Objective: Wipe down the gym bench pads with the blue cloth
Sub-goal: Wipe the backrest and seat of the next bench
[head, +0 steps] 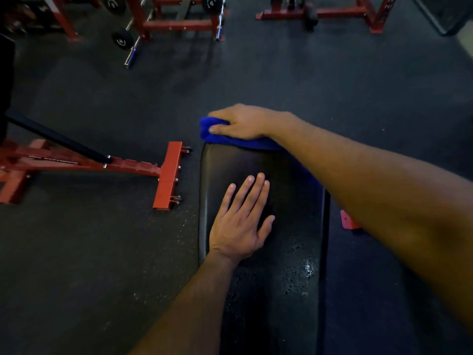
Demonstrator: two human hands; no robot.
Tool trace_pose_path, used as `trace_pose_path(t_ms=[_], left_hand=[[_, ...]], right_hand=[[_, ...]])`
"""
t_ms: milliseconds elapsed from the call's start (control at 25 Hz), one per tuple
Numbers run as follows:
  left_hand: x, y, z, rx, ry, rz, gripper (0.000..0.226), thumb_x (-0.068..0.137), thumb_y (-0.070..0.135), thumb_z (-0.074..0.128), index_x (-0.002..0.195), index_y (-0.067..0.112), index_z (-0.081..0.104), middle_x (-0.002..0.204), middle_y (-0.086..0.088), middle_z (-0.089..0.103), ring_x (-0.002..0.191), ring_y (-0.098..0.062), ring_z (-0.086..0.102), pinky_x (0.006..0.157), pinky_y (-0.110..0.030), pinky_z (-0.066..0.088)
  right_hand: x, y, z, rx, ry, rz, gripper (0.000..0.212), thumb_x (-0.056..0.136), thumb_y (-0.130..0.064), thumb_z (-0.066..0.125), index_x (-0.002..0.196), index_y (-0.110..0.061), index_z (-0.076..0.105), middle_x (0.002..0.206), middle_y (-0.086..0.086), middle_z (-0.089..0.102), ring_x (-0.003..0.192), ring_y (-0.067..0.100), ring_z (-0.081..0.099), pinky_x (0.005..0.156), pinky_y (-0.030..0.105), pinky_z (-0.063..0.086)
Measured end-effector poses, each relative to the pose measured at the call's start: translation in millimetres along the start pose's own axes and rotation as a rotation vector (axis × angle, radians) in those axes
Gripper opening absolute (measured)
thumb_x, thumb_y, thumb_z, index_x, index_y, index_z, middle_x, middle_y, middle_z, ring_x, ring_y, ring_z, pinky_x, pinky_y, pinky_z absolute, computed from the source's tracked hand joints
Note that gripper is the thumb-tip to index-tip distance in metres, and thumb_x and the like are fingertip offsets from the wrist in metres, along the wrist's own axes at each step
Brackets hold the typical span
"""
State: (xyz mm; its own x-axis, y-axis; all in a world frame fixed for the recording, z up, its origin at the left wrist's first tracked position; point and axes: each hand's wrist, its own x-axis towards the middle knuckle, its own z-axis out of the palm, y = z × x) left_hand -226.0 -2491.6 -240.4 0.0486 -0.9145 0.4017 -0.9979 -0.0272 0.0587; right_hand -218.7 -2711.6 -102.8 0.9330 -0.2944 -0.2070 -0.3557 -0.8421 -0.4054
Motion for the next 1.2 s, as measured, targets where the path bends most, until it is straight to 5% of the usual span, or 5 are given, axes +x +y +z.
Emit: trace_pose_path(t_ms=[120, 400, 760, 1000, 1200], left_hand=[[-1, -1, 0, -0.023, 0.014, 0.006, 0.064, 0.106, 0.044, 0.034, 0.160, 0.012, 0.031, 0.169, -0.005, 0.023, 0.157, -0.019, 0.018, 0.127, -0.048, 0.019], [-1, 0, 0, -0.024, 0.011, 0.007, 0.067, 0.103, 0.044, 0.038, 0.161, 0.012, 0.028, 0.170, -0.003, 0.021, 0.157, -0.018, 0.017, 0.127, -0.047, 0.016], [-1, -1, -1, -0.039, 0.030, 0.005, 0.066, 0.102, 0.043, 0.036, 0.159, 0.011, 0.033, 0.168, -0.004, 0.025, 0.156, -0.019, 0.020, 0.126, -0.048, 0.018], [-1, 1, 4, 0.033, 0.093, 0.040, 0.074, 0.095, 0.047, 0.043, 0.159, 0.010, 0.034, 0.166, -0.008, 0.029, 0.154, -0.023, 0.028, 0.124, -0.051, 0.022], [-2, 2, 3, 0.062, 0.082, 0.059, 0.077, 0.093, 0.050, 0.045, 0.161, 0.016, 0.030, 0.168, -0.008, 0.026, 0.155, -0.025, 0.024, 0.125, -0.053, 0.019]], right_hand=[[7, -10, 1, -0.005, -0.028, -0.053, 0.035, 0.103, -0.047, 0.043, 0.121, -0.021, 0.057, 0.116, 0.000, 0.063, 0.098, 0.013, 0.056, 0.086, 0.030, 0.038], [-115, 80, -9, 0.174, 0.123, 0.229, 0.031, 0.102, -0.044, 0.046, 0.130, -0.037, 0.056, 0.128, -0.014, 0.056, 0.122, 0.014, 0.053, 0.101, 0.027, 0.036], [-11, 7, 2, -0.011, 0.132, 0.045, 0.043, 0.104, -0.042, 0.045, 0.137, -0.017, 0.053, 0.138, 0.008, 0.058, 0.124, 0.027, 0.053, 0.097, 0.031, 0.038], [-169, 55, 22, 0.385, 0.964, 0.325, 0.033, 0.102, -0.027, 0.049, 0.128, -0.010, 0.058, 0.112, -0.009, 0.064, 0.100, -0.006, 0.056, 0.093, 0.014, 0.043], [-285, 28, 159, 0.715, 0.995, 0.688, 0.026, 0.105, -0.022, 0.047, 0.128, -0.018, 0.057, 0.108, -0.018, 0.062, 0.096, -0.020, 0.054, 0.086, 0.013, 0.042]])
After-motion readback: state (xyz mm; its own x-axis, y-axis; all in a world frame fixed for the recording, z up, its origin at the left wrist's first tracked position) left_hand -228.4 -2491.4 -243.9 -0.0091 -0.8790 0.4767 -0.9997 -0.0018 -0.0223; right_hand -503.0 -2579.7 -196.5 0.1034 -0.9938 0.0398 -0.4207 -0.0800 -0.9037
